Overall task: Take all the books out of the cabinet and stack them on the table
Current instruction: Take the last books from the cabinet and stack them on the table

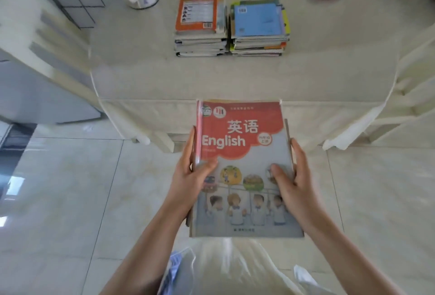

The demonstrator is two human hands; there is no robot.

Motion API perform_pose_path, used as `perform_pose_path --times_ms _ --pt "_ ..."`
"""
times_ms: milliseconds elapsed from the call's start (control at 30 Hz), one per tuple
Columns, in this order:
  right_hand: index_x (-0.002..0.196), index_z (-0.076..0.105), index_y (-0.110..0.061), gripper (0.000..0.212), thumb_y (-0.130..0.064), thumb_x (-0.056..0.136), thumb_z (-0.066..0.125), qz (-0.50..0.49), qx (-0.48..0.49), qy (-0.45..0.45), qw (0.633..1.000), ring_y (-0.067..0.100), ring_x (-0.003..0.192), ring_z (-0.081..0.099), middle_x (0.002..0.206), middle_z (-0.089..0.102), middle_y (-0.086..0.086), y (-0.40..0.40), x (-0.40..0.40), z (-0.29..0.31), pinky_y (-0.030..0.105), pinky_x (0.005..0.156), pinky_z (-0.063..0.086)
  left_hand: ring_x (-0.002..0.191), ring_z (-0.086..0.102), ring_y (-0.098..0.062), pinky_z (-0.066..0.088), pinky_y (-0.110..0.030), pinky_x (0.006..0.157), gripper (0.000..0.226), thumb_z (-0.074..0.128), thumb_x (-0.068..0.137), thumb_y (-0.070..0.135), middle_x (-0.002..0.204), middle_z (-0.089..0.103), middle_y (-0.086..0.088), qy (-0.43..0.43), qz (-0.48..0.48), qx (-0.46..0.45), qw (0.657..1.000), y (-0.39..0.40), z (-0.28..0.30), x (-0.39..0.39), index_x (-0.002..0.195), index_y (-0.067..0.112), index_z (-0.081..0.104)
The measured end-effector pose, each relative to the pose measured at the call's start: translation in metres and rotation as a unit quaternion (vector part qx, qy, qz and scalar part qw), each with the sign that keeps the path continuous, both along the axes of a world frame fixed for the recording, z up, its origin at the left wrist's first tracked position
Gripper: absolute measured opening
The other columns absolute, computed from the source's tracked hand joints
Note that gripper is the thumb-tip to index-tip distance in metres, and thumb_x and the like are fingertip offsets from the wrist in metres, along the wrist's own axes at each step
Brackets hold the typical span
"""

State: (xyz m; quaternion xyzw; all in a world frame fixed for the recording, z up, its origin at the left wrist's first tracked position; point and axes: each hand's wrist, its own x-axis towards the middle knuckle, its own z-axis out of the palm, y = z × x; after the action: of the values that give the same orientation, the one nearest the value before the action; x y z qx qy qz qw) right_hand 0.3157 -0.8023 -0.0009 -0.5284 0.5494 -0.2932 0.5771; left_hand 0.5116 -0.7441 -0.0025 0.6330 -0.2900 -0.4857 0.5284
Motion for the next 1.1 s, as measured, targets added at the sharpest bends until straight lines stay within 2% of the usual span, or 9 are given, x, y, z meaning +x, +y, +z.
perform_pose_path --times_ms 233,333,533,600,700,767,933,1000,1100 --pt "0.149 0.021 -0.030 0.072 -0.017 0.091 0.062 0.006 0.020 0.020 1.000 0.012 0.074 0.073 0.097 0.070 0.000 -0.081 0.072 0.000 0.032 0.050 0.056 0.098 0.072 -0.023 0.061 -0.043 0.076 0.078 0.066 0.088 0.007 0.118 0.070 0.003 0.038 0.027 -0.001 0.999 -0.064 0.009 0.075 0.143 0.051 0.030" --pt "0.146 0.027 -0.029 0.078 -0.019 0.084 0.072 -0.003 0.064 0.029 0.997 0.009 0.077 0.073 0.103 0.070 0.000 -0.118 0.085 -0.002 0.032 0.062 0.057 0.092 0.073 -0.023 0.062 -0.041 0.070 0.078 0.067 0.087 0.008 0.113 0.072 0.003 0.032 0.035 0.005 0.999 -0.088 0.009 0.091 0.136 0.056 0.030" --pt "0.138 0.038 -0.025 0.080 -0.018 0.072 0.082 0.005 0.164 0.033 0.986 0.022 0.089 0.073 0.113 0.069 0.006 -0.205 0.094 -0.008 0.050 0.082 0.057 0.093 0.073 -0.024 0.061 -0.044 0.071 0.078 0.068 0.087 0.009 0.116 0.070 0.002 0.019 0.040 0.004 0.999 -0.150 0.003 0.105 0.134 0.058 0.030" --pt "0.135 0.044 -0.018 0.076 -0.014 0.070 0.083 0.022 0.186 0.017 0.982 0.025 0.089 0.073 0.110 0.071 0.008 -0.234 0.096 -0.007 0.047 0.082 0.057 0.093 0.073 -0.025 0.061 -0.040 0.068 0.077 0.067 0.087 0.006 0.116 0.071 0.002 0.024 0.042 -0.011 0.999 -0.172 0.002 0.104 0.136 0.054 0.032" --pt "0.117 0.061 -0.006 0.048 -0.002 0.071 0.077 0.068 0.229 -0.008 0.971 0.028 0.084 0.073 0.095 0.076 0.010 -0.285 0.095 -0.004 0.040 0.075 0.057 0.096 0.072 -0.026 0.061 -0.041 0.069 0.083 0.068 0.086 0.004 0.119 0.069 -0.001 0.023 0.050 -0.014 0.998 -0.211 -0.002 0.101 0.146 0.043 0.027" --pt "0.109 0.066 -0.003 0.038 0.003 0.072 0.074 0.103 0.242 -0.006 0.965 0.033 0.085 0.072 0.093 0.076 0.013 -0.316 0.094 -0.004 0.045 0.080 0.057 0.100 0.071 -0.026 0.061 -0.045 0.073 0.093 0.070 0.084 0.004 0.121 0.068 0.000 0.034 0.066 -0.006 0.997 -0.234 -0.006 0.099 0.149 0.044 0.018" --pt "0.116 0.059 -0.009 0.049 0.006 0.072 0.075 0.147 0.198 -0.026 0.969 0.029 0.090 0.072 0.105 0.074 0.010 -0.375 0.090 -0.008 0.042 0.080 0.057 0.107 0.068 -0.024 0.056 -0.049 0.087 0.114 0.078 0.073 0.003 0.123 0.066 -0.003 0.083 0.112 0.026 0.990 -0.281 -0.022 0.099 0.151 0.041 0.003" --pt "0.118 0.057 -0.012 0.054 0.004 0.070 0.078 0.163 0.144 -0.016 0.976 0.024 0.094 0.071 0.109 0.072 0.005 -0.390 0.093 -0.012 0.043 0.083 0.057 0.107 0.068 -0.026 0.054 -0.049 0.091 0.105 0.085 0.068 0.009 0.120 0.069 -0.007 0.080 0.109 0.047 0.990 -0.298 -0.027 0.104 0.151 0.026 0.023" --pt "0.120 0.055 -0.015 0.057 0.002 0.070 0.079 0.179 0.092 0.000 0.980 0.016 0.095 0.070 0.111 0.068 -0.002 -0.406 0.095 -0.017 0.037 0.083 0.057 0.101 0.070 -0.030 0.056 -0.048 0.089 0.069 0.088 0.059 0.022 0.108 0.074 -0.008 0.044 0.087 0.072 0.993 -0.314 -0.028 0.110 0.121 0.011 0.060"
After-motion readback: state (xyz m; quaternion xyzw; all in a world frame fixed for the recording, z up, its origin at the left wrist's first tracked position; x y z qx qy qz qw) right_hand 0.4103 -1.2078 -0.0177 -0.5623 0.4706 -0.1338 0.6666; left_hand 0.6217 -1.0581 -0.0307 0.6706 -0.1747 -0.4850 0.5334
